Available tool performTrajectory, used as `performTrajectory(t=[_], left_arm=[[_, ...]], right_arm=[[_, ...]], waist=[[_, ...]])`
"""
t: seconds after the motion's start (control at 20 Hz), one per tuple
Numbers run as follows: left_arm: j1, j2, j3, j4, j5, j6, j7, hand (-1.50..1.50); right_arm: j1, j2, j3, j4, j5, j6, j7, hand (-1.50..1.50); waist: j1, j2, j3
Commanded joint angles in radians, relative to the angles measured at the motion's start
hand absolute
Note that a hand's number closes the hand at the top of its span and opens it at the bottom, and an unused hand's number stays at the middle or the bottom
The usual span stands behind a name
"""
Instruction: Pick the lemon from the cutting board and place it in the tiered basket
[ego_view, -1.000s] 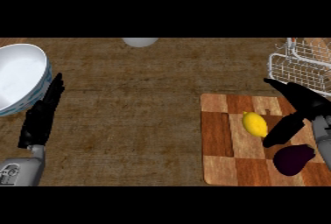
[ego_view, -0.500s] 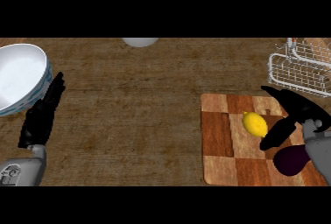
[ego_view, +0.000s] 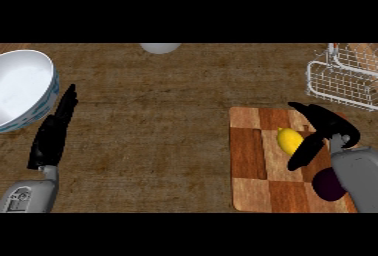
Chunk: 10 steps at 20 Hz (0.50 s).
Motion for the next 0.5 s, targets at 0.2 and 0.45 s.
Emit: performTrajectory(t=[0.2,0.45], left_arm=[[0.053,-0.004,0.013,-0.039,-0.006,-0.029,-0.015,0.0],[0.066,0.011,0.036,-0.053,-0.002,-0.042,-0.022,0.0]], right_arm=[[0.03,0.104,0.051,0.051,0.018,0.067,0.027,1.5],[-0.007,0.017,0.122,0.074,0.152,0.069,-0.185,1.5]], waist=[[0.005,-0.001,0.0],[0.007,-0.001,0.0]])
